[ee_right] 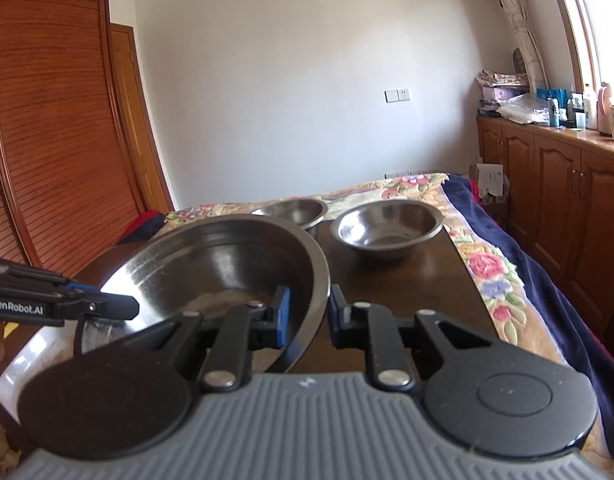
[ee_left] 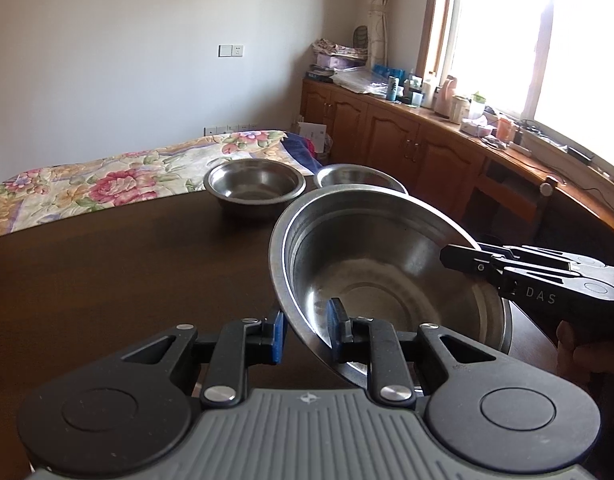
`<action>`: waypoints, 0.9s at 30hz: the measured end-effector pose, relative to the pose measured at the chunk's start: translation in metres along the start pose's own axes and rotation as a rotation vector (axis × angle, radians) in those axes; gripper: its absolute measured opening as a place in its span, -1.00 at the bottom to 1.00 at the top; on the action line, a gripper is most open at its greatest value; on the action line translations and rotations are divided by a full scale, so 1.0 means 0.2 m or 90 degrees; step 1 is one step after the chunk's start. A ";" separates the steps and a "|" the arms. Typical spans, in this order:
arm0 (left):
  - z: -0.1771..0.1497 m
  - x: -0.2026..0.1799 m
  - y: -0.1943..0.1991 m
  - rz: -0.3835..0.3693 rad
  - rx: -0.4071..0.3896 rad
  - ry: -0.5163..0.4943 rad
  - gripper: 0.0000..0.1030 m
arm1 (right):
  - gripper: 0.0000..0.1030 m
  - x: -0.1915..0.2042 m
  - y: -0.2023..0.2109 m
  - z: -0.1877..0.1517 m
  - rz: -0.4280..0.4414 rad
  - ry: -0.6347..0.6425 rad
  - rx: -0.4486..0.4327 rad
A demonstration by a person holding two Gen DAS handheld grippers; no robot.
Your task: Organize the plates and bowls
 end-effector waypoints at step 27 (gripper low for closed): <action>-0.27 0.02 0.13 -0.024 0.033 0.008 -0.52 | -0.57 0.11 0.11 -0.15 0.007 0.027 0.053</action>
Point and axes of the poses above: each gripper's, at about its wrist camera, not at the fingertips, and y roughly against the way its jaws point, x to its left, z to its top, the point moved 8 cm from there along -y, roughly the way its jaws point, and after that the axes turned 12 degrees about y, right-handed, at the moved point
